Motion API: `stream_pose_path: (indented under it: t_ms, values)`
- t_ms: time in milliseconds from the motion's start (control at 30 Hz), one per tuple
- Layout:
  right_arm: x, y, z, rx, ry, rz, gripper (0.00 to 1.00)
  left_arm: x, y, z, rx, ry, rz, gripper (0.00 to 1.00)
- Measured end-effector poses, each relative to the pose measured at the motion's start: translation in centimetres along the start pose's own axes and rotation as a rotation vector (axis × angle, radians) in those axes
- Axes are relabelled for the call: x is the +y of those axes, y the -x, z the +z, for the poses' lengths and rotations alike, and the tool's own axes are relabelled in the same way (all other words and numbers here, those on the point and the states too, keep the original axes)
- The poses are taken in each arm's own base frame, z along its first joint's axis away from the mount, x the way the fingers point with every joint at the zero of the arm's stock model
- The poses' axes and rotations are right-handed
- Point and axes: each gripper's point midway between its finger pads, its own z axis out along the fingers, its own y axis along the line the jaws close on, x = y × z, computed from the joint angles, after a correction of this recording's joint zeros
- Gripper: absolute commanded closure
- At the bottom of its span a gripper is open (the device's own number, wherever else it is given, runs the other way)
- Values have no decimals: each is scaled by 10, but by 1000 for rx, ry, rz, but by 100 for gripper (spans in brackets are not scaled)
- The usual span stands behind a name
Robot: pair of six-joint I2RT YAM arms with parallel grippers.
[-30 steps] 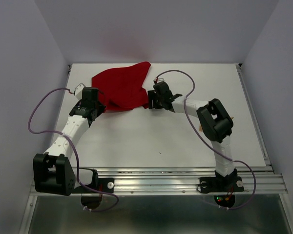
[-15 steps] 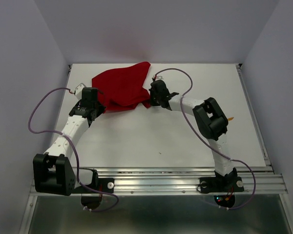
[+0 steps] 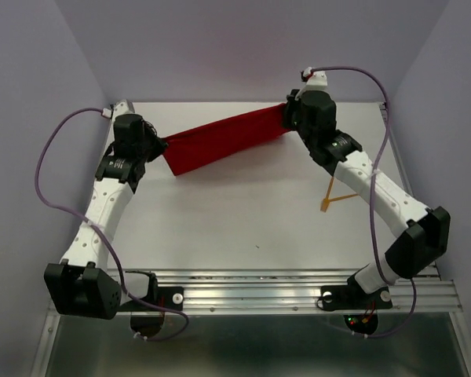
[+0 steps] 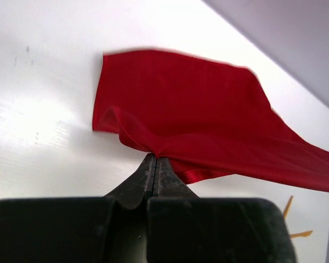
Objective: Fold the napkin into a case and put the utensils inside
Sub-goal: Flatten out the napkin at the center of the board.
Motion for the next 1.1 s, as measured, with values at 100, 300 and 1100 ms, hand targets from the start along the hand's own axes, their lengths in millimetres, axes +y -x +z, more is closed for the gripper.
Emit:
stream_pose_path:
  t_ms: [100,300,1100]
  values:
    - [4,36,-33,-81,26,-4,99,-19,17,-18,-44,-87,22,100]
    - [-4,85,-90,-186,55,-13,99,-68,68,-87,-207,-317,83,100]
    - [27,181,-285,-432,508,-39,95,-134,149,-312,-566,-716,216,100]
